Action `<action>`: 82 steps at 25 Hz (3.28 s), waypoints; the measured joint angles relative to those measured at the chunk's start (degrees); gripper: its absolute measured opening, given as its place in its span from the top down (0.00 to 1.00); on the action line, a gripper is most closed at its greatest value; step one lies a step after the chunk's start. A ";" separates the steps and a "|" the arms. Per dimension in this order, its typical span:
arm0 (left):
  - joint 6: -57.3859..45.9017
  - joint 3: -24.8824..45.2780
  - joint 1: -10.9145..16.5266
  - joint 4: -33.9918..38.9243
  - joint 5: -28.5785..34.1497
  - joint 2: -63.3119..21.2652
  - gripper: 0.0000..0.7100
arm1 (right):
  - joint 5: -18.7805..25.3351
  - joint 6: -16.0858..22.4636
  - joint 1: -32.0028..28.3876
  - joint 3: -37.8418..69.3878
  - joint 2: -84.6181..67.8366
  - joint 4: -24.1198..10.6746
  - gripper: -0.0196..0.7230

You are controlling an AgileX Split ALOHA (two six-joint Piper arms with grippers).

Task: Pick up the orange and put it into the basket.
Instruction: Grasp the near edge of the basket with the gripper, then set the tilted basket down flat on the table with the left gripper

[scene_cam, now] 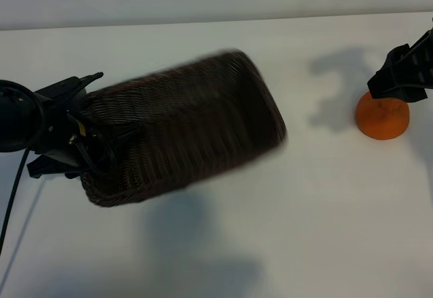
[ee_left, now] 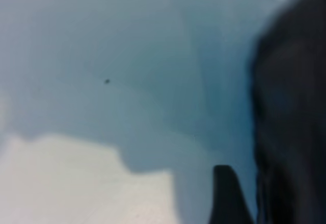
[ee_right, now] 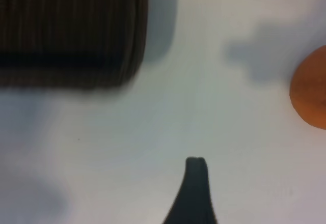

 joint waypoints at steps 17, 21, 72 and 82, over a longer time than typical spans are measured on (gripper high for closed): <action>1.15 0.06 0.00 0.17 1.11 -1.54 0.44 | 0.05 0.00 0.00 0.00 0.00 0.00 0.18; 1.94 0.10 0.00 0.17 1.51 -4.81 0.44 | 0.05 0.00 0.00 0.00 0.00 0.00 0.18; 26.33 -12.02 4.26 -17.81 10.53 -11.83 0.44 | 0.16 0.00 0.00 0.00 0.00 0.00 0.18; 49.13 -12.02 10.32 -42.17 9.54 -12.78 0.44 | 0.16 0.00 0.00 0.00 0.00 0.00 0.18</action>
